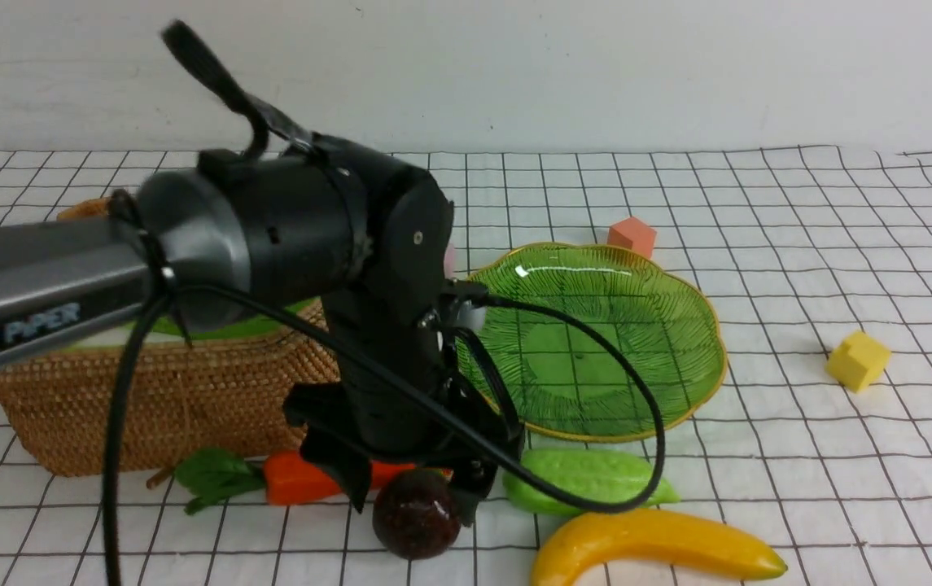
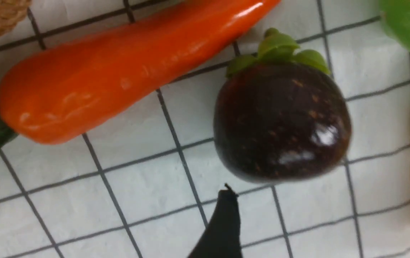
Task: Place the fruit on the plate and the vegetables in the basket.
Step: Grab a mangosteen with your left arm and put it on the plate on the right
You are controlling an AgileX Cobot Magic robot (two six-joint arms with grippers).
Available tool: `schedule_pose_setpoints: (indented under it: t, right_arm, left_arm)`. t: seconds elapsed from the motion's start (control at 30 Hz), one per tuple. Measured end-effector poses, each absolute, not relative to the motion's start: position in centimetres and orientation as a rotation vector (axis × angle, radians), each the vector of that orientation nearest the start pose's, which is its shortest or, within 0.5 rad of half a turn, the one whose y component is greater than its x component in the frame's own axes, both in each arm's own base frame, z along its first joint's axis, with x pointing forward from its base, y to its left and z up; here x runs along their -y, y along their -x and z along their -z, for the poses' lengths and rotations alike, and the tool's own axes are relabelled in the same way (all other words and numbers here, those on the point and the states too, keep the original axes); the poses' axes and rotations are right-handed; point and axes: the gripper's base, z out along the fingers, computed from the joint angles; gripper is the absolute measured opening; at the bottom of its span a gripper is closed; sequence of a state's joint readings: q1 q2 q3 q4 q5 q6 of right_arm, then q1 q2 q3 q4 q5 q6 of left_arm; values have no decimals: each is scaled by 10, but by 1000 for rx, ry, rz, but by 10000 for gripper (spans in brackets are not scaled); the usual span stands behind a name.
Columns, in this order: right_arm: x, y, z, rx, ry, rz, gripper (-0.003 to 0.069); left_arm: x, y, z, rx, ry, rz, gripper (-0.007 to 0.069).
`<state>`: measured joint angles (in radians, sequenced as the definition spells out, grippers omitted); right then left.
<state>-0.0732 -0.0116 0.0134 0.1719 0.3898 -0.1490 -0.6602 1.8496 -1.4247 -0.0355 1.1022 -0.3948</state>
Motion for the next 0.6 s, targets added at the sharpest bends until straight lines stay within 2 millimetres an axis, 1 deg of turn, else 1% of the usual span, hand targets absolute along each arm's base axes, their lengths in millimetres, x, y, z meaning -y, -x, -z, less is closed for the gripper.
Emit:
schedule_pose_setpoints:
  t: [0.03, 0.07, 0.1, 0.13, 0.2, 0.23, 0.27, 0.33, 0.43, 0.53, 0.6]
  right_arm:
    - [-2, -52, -175, -1869, -33, -17, 244]
    - [-2, -52, -175, -1869, -33, -17, 244]
    - [-2, -52, -175, -1869, -33, -17, 244]
    - [-2, -52, -175, -1869, -33, -17, 244]
    - [-2, -52, -175, -1869, -33, -17, 244]
    - [-2, -52, -175, -1869, -33, -17, 244]
    - [-2, -52, -175, -1869, -33, -17, 244]
    - [-2, -52, -175, -1869, -33, -17, 244]
    - [-2, -52, -175, -1869, -33, -17, 244]
    - [-2, -52, -175, -1869, -33, -17, 244]
    - [-2, -52, -175, -1869, -33, -17, 244]
  left_arm:
    - [231, -297, -213, -3041, -388, 91, 666]
    - [232, -299, -207, -3047, -391, 76, 663]
    - [233, -300, -205, -3046, -392, 74, 662]
    - [235, -303, -194, -3053, -395, 56, 643]
    - [237, -305, -187, -3057, -391, 63, 606]
    - [237, -305, -187, -3057, -390, 64, 603]
    - [237, -305, -187, -3056, -387, 72, 575]
    - [238, -305, -188, -3054, -383, 83, 563]
    - [238, -305, -192, -3070, -384, 72, 563]
    - [239, -306, -199, -3091, -388, 54, 563]
    - [241, -307, -211, -3100, -388, 55, 563]
